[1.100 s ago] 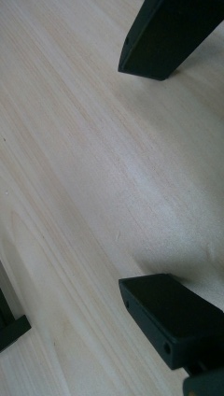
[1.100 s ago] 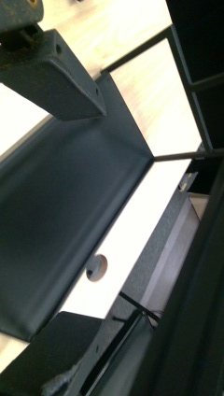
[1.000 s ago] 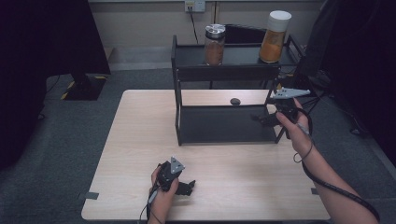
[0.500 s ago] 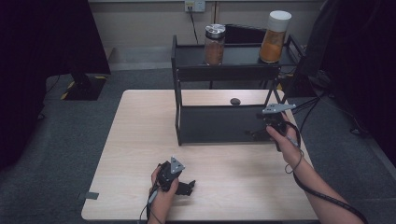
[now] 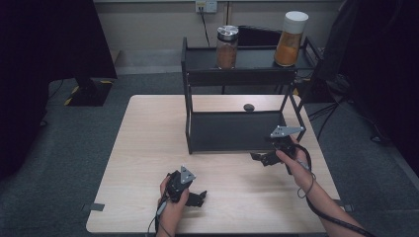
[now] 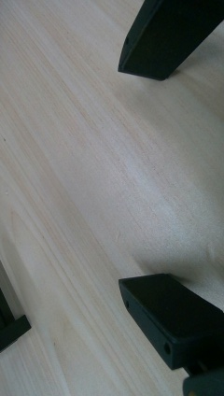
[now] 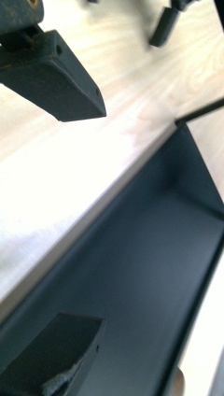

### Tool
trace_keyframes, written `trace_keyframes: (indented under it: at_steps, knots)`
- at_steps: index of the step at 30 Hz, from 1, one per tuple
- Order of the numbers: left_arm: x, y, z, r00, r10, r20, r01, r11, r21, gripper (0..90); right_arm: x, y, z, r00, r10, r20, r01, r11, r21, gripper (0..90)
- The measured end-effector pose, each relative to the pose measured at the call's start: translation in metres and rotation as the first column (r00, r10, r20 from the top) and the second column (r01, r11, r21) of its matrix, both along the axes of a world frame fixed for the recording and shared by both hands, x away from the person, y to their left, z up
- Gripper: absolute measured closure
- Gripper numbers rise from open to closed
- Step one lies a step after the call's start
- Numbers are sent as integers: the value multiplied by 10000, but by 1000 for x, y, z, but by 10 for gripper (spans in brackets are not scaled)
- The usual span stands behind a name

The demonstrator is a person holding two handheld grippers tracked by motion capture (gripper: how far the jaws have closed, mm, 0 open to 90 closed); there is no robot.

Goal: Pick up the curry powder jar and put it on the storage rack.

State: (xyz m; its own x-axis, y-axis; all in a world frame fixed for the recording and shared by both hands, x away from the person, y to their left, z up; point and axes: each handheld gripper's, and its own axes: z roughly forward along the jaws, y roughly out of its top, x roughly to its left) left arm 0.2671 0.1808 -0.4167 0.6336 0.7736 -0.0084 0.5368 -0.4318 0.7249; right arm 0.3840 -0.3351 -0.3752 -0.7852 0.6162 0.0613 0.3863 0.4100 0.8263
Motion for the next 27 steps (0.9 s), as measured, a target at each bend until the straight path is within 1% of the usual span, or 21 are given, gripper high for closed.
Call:
trace_keyframes:
  at_steps: [3,9,16,22,27]
  knots:
    - [0,0,0,10000,0,-1,0,10000,2,1,-5,-1,-7,9999,129,-40,-130,9998,-124,12]
    - [0,0,0,10000,2,-2,-2,10000,0,1,-13,-4,-18,9988,386,-302,-393,9989,-256,12]
    - [0,0,0,10000,0,1,0,10000,-1,1,-22,-11,-28,9973,499,-543,-518,9981,-340,12]
    - [0,0,0,10000,1,-2,-1,10000,0,1,-28,-11,-33,9969,550,-561,-588,9959,-686,13]
    - [0,0,0,10000,1,-1,-1,10000,0,1,-30,-7,-36,9966,639,-525,-695,9910,-1143,14]
